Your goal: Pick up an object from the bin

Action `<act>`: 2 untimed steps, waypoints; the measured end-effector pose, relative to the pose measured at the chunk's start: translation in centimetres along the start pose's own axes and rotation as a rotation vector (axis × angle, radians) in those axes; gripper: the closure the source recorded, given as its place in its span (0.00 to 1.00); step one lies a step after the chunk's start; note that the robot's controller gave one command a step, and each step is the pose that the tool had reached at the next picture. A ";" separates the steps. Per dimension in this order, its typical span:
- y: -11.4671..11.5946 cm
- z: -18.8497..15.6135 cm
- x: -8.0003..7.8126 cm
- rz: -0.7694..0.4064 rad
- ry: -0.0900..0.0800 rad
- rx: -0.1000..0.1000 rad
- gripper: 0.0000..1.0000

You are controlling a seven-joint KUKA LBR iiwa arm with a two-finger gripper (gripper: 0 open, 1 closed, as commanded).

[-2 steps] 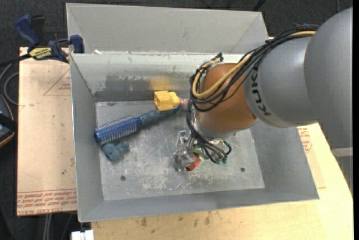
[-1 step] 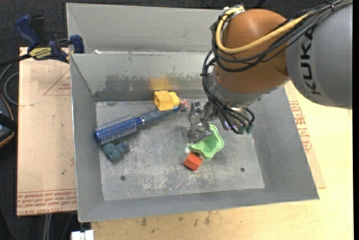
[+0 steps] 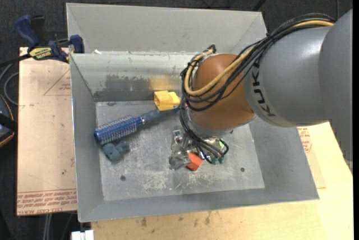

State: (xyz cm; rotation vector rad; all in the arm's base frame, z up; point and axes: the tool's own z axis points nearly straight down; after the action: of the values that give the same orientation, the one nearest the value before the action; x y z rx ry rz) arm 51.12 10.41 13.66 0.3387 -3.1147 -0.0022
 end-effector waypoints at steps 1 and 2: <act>-0.1 -0.5 -0.2 0.003 -0.008 0.001 0.00; -11.1 5.8 1.4 -0.254 -0.014 0.001 0.00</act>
Offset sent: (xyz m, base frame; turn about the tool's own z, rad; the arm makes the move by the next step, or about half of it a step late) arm 0.0000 0.0000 0.0000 0.0000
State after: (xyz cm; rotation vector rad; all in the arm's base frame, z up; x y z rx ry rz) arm 52.06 -0.68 7.83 0.7338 -3.0604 -0.0047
